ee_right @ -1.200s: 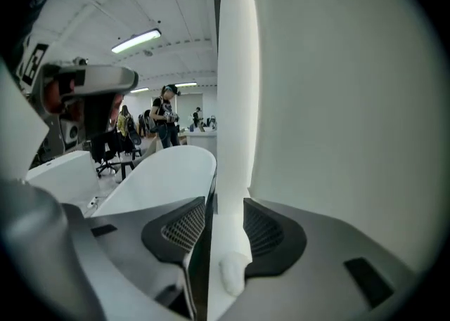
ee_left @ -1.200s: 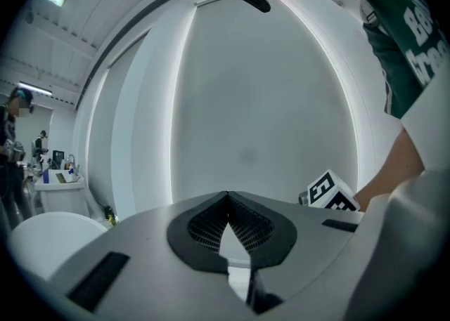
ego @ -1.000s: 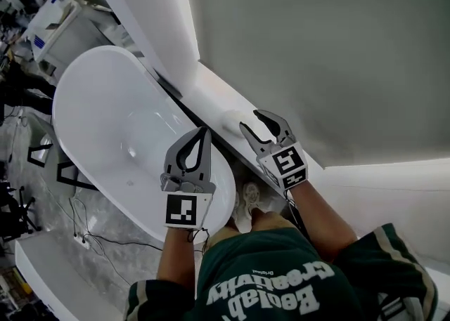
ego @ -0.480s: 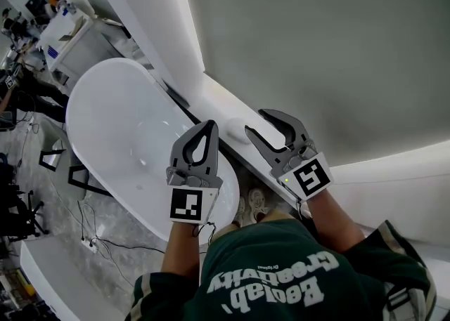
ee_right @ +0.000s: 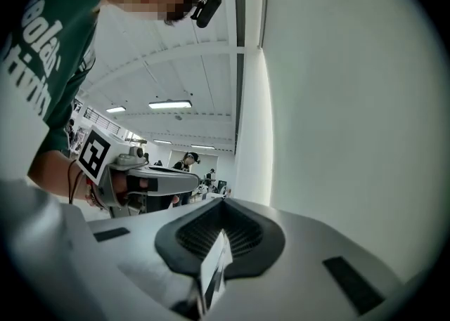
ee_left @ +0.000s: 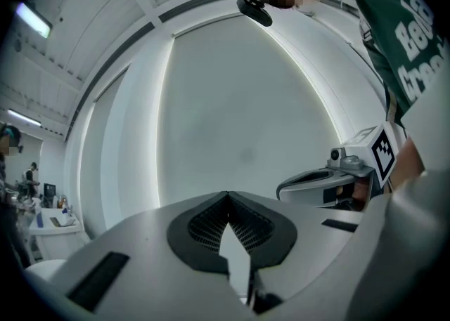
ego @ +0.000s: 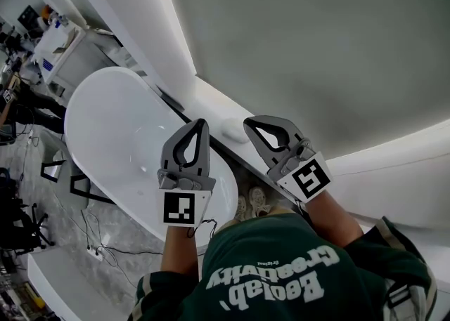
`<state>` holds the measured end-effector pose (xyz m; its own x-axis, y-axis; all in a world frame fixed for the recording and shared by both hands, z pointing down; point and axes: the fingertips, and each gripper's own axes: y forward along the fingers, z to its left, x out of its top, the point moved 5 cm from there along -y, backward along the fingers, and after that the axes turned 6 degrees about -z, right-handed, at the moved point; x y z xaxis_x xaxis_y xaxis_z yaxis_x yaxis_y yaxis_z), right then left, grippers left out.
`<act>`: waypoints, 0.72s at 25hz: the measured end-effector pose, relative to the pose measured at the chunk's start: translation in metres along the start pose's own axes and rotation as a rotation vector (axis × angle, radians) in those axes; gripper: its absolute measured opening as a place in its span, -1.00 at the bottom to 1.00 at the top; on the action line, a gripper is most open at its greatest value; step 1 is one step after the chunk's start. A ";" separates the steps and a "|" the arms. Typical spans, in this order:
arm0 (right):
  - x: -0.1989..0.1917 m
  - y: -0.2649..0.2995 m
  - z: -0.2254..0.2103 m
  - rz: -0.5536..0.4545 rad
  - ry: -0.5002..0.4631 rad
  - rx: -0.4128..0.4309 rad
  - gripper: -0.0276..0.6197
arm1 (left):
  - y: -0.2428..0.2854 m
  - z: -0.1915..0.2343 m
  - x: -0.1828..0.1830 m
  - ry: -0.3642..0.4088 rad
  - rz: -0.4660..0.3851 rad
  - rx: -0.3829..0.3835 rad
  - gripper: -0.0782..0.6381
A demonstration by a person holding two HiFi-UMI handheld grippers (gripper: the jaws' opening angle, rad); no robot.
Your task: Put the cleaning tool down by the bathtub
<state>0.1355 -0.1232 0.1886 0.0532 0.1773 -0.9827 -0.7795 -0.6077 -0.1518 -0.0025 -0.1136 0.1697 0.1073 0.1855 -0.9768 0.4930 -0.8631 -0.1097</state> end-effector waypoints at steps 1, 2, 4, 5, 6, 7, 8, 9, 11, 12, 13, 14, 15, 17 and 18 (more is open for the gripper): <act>0.002 0.001 -0.001 -0.001 -0.002 -0.009 -0.86 | 0.002 -0.001 0.001 0.010 -0.002 -0.006 -0.76; 0.003 0.001 -0.002 -0.001 0.000 -0.016 -0.87 | 0.004 -0.002 0.002 0.017 -0.004 -0.012 -0.76; 0.002 0.002 -0.004 0.006 0.000 -0.024 -0.87 | 0.007 -0.004 0.004 0.017 -0.011 -0.023 -0.76; 0.002 0.002 -0.005 0.011 -0.004 -0.025 -0.87 | 0.009 -0.005 0.004 0.017 -0.011 -0.026 -0.76; 0.001 0.002 -0.006 0.013 -0.008 -0.025 -0.87 | 0.010 -0.006 0.004 0.020 -0.010 -0.029 -0.76; 0.002 0.003 -0.007 0.013 -0.009 -0.025 -0.87 | 0.012 -0.006 0.005 0.025 -0.009 -0.032 -0.76; 0.002 0.003 -0.008 0.012 -0.006 -0.026 -0.87 | 0.013 -0.007 0.005 0.029 -0.009 -0.034 -0.76; 0.002 0.004 -0.008 0.013 0.002 -0.026 -0.87 | 0.013 -0.007 0.004 0.032 -0.009 -0.034 -0.76; -0.001 0.005 -0.008 0.018 0.019 -0.026 -0.87 | 0.013 -0.008 0.003 0.038 -0.007 -0.034 -0.76; -0.002 0.007 -0.009 0.019 0.024 -0.027 -0.87 | 0.014 -0.007 0.003 0.041 -0.005 -0.035 -0.76; -0.003 0.008 -0.009 0.018 0.025 -0.028 -0.87 | 0.015 -0.007 0.003 0.044 -0.003 -0.037 -0.76; -0.002 0.009 -0.010 0.016 0.022 -0.027 -0.87 | 0.016 -0.007 0.004 0.047 -0.002 -0.040 -0.76; -0.001 0.010 -0.011 0.015 0.016 -0.025 -0.87 | 0.017 -0.007 0.006 0.049 -0.005 -0.041 -0.76; 0.001 0.011 -0.011 0.020 0.009 -0.021 -0.87 | 0.017 -0.007 0.011 0.053 -0.010 -0.040 -0.76; 0.002 0.011 -0.010 0.024 0.007 -0.019 -0.87 | 0.016 -0.006 0.012 0.054 -0.010 -0.038 -0.76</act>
<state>0.1332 -0.1373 0.1841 0.0389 0.1568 -0.9869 -0.7684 -0.6266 -0.1299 0.0120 -0.1221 0.1578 0.1482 0.2198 -0.9642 0.5266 -0.8428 -0.1112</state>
